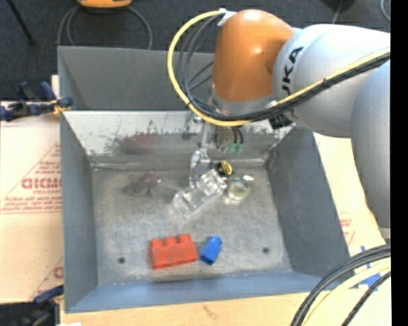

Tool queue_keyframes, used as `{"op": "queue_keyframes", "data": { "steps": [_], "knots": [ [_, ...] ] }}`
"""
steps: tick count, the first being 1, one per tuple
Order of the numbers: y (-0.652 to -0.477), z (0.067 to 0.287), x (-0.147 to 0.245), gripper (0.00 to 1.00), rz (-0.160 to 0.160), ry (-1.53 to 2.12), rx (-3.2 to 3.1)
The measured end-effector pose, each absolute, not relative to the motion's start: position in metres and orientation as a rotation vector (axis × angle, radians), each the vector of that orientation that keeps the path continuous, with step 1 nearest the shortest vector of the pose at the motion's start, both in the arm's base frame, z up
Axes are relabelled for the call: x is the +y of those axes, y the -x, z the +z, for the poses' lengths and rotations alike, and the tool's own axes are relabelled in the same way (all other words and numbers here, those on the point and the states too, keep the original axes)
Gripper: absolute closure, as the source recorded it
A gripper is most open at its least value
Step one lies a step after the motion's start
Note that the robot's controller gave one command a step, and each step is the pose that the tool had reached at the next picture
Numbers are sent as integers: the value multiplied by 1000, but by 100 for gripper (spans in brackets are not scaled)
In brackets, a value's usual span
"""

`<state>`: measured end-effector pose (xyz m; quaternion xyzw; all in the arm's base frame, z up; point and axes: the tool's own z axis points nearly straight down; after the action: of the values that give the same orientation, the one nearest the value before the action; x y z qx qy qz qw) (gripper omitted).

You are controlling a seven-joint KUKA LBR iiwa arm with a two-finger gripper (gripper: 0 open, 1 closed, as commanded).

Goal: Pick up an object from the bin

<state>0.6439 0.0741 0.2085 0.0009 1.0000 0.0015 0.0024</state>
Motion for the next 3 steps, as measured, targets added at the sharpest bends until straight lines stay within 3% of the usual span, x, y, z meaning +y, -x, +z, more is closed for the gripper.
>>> {"op": "queue_keyframes", "data": {
  "steps": [1, 2, 3],
  "knots": [
    [-642, 88, 106, 0, 0, 312, 3128],
    [-648, 75, 142, 0, -3, 705, 3051],
    [-649, 77, 143, 100, 2, 699, 3048]
  ]
}}
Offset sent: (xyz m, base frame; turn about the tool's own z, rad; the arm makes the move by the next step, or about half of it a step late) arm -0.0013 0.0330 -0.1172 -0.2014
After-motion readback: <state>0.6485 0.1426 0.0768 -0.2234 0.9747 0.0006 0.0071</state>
